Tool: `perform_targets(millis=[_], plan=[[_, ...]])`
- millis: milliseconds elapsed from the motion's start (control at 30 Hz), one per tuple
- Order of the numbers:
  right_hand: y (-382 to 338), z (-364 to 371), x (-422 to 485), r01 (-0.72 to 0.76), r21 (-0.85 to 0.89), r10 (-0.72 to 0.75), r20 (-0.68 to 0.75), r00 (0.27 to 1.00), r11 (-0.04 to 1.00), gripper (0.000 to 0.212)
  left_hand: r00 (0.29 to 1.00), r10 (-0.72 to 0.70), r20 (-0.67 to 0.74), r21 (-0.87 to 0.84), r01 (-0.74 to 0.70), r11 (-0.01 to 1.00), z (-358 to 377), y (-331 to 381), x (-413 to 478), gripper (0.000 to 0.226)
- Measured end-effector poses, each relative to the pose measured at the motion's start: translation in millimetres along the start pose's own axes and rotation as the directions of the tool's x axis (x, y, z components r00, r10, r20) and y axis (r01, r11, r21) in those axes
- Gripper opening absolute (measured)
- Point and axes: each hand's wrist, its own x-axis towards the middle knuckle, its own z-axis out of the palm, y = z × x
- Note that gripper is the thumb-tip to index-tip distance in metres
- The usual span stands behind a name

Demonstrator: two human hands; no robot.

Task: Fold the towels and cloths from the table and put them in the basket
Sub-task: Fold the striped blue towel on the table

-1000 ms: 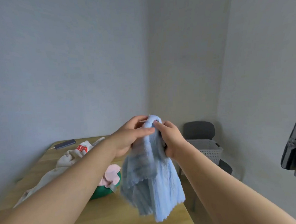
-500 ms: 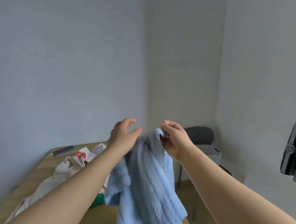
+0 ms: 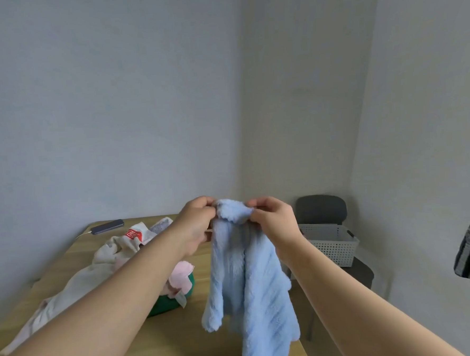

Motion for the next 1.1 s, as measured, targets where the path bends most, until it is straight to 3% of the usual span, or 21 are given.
perform_targets(millis=[133,200,300,333,367,433,500,533,567,633,700,767,867,967,1033,1067,1100], plan=[[12,9,-8,0.113,-0.259,-0.097,0.074,0.992,0.959,0.033,0.999,-0.002,0.053,-0.176,0.012,0.984,5,11,-5,0.025],[13,15,-12,0.147,-0.277,-0.096,0.188,0.977,0.95,0.039,0.995,-0.027,0.092,-0.243,0.048,0.969,6,14,-8,0.024],[13,18,-18,-0.078,-0.053,0.093,0.441,0.893,0.996,0.025,0.996,-0.061,0.072,-0.318,0.08,0.945,4,16,-6,0.026],[11,18,-23,-0.187,-0.024,0.174,0.502,0.847,0.982,0.011,0.996,-0.062,0.06,-0.361,0.08,0.929,2,16,-3,0.026],[13,18,-24,-0.259,-0.006,0.22,0.548,0.807,0.966,0.011,0.997,-0.052,0.055,-0.4,0.07,0.914,-1,15,-2,0.026],[19,19,-24,-0.364,0.062,0.265,0.572,0.776,0.929,0.039,0.998,-0.019,0.053,-0.417,0.039,0.908,-9,8,6,0.022],[23,23,-21,-0.39,0.122,0.287,0.488,0.825,0.913,0.047,0.99,0.009,0.138,-0.391,0.046,0.919,-14,-1,9,0.029],[24,26,-17,-0.364,0.127,0.28,0.428,0.859,0.923,0.043,0.981,0.011,0.192,-0.338,0.056,0.939,-14,-6,8,0.008],[27,27,-12,-0.333,0.139,0.271,0.339,0.901,0.933,0.034,0.978,-0.017,0.21,-0.288,0.079,0.954,-15,-10,5,0.013],[33,28,-2,-0.284,0.204,0.262,0.13,0.956,0.937,0.012,0.955,-0.05,0.291,-0.176,0.105,0.979,-16,-22,0,0.049],[36,26,6,-0.25,0.295,0.256,0.018,0.966,0.922,0.012,0.925,-0.098,0.368,0.01,0.102,0.995,-14,-28,-5,0.065],[37,20,10,-0.212,0.312,0.235,-0.037,0.971,0.926,0.005,0.953,-0.126,0.275,0.23,0.062,0.971,-14,-36,-1,0.062],[38,9,8,-0.149,0.204,0.171,-0.096,0.981,0.967,0.009,1.0,0.001,0.014,0.433,-0.007,0.901,-17,-39,15,0.027],[43,-2,-2,-0.149,0.131,0.146,0.036,0.989,0.98,0.02,0.995,-0.011,-0.097,0.123,0.023,0.992,-16,-27,22,0.004],[45,-3,-9,-0.215,0.104,0.182,0.26,0.948,0.971,0.028,0.984,-0.152,-0.093,-0.171,0.135,0.976,-16,-16,28,0.017],[46,-2,-12,-0.247,0.03,0.219,0.371,0.902,0.969,0.031,0.971,-0.235,0.039,-0.378,0.232,0.896,-14,-11,30,0.02],[47,0,-15,-0.264,-0.057,0.261,0.449,0.854,0.963,0.031,0.926,-0.297,0.234,-0.581,0.378,0.721,-13,-7,31,0.022]])
